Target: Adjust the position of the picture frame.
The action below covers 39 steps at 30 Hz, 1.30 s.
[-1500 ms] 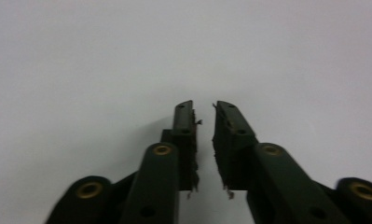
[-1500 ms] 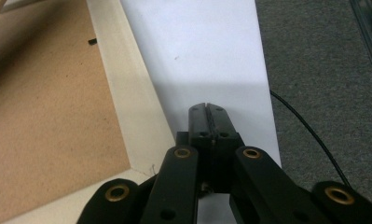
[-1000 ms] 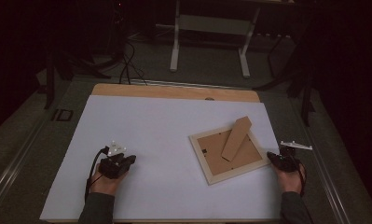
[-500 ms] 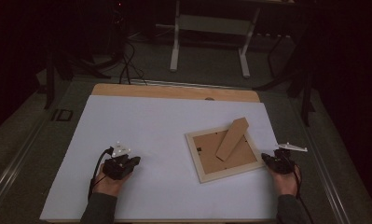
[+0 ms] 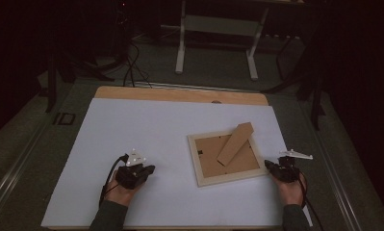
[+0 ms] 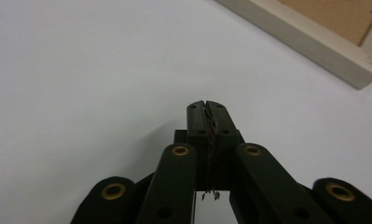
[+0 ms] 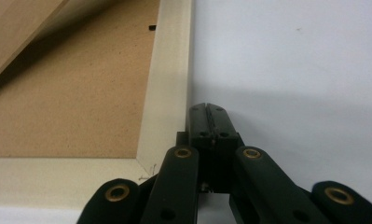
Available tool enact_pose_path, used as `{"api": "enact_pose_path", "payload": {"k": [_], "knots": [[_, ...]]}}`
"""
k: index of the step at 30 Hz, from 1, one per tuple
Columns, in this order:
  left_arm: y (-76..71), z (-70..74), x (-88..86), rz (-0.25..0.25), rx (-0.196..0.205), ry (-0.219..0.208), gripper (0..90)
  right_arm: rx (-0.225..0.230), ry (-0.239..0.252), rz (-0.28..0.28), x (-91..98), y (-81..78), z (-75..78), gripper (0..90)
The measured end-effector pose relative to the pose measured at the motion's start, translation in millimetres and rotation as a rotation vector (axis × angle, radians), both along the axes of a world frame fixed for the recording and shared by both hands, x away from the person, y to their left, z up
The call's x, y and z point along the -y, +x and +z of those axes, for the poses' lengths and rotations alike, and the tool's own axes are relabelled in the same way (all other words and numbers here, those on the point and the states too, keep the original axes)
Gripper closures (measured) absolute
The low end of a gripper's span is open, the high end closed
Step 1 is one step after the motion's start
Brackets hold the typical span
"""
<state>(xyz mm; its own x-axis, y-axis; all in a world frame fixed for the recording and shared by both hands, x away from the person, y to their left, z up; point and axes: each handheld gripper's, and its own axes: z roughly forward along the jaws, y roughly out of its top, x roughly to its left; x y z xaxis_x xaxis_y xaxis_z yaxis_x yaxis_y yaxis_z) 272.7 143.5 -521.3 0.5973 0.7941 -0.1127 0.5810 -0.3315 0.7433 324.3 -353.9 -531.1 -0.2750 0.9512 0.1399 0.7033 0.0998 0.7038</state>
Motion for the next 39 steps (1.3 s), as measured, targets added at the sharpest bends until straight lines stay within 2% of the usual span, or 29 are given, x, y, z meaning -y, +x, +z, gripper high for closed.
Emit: {"api": "enact_pose_path", "payload": {"k": [5, 13, 20, 28, 39], "knots": [[-1.6, -1.2, 9.7, -0.035, -0.005, 0.001, 89.6, -0.005, -0.009, 0.019, -4.2, -2.5, 0.6, 90.0], [-4.4, -3.9, 26.7, -0.099, -0.006, 0.029, 89.5, -0.016, -0.007, 0.068, -7.4, -5.6, 1.0, 90.0], [-5.4, -6.0, 35.7, -0.134, -0.006, 0.042, 89.4, -0.018, -0.018, 0.11, -14.2, -8.0, 1.6, 90.0], [-6.2, -7.5, 39.4, -0.152, -0.008, 0.055, 88.9, -0.022, -0.023, 0.17, -26.7, -10.6, 1.7, 90.0], [-2.6, -11.4, 41.9, -0.153, -0.016, 0.075, 88.0, -0.032, -0.018, 0.256, -43.6, -14.5, 1.6, 90.0]]}}
